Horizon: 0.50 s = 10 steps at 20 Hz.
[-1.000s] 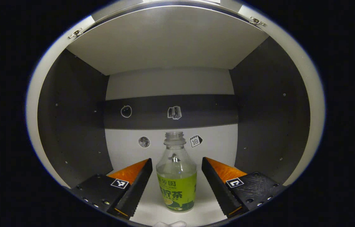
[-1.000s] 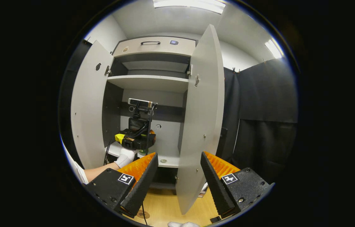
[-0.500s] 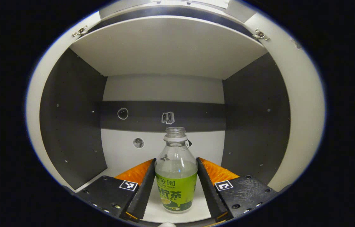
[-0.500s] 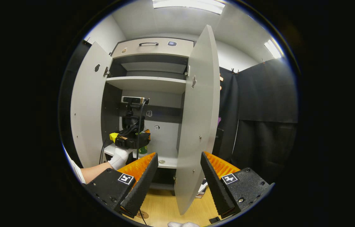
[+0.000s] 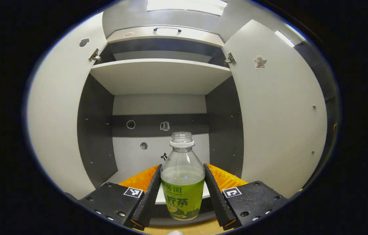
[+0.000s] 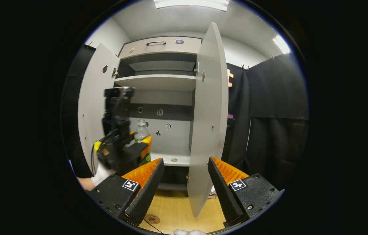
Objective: Grasp the bottle in the cabinet with the left hand and place it on the coaster, then close the right door with the right hand and the left door with the left hand.
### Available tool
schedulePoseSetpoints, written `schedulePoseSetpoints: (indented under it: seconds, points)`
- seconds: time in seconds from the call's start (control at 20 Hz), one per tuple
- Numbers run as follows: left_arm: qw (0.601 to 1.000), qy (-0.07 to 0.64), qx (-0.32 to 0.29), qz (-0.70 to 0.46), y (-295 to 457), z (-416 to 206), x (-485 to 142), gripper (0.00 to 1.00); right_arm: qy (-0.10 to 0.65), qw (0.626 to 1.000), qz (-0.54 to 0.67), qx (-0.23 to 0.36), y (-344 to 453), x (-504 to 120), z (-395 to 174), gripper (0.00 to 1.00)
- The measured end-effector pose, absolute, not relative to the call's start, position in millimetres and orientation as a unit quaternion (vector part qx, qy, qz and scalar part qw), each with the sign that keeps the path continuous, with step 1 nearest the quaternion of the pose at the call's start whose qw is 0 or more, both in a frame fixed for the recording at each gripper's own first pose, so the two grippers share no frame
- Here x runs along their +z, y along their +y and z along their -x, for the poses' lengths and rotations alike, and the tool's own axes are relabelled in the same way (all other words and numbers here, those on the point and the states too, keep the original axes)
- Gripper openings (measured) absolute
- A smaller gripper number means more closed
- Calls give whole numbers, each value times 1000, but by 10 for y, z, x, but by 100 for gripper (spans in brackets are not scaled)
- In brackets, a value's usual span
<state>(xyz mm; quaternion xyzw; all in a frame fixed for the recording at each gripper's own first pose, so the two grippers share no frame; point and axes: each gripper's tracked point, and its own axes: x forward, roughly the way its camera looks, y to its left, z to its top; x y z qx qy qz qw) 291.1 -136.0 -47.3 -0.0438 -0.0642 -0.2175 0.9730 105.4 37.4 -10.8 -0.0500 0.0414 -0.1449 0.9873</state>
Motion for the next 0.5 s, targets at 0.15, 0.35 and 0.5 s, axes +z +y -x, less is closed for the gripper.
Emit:
schedulePoseSetpoints:
  seconds: [0.15, 0.35, 0.5]
  points:
    - [971, -54, -231, 35, -1257, -2555, -868, 73, 50, 985, 53, -157, 292, -241, -1041, 83]
    - [962, -14, -273, 27, -1317, -2169, -1618, 73, 65, 982, 55, -167, 256, -402, -1021, 83]
    - [952, 14, -303, 31, -1404, -1975, -2155, 73, 80, 981, 57, -165, 279, -506, -1029, 83]
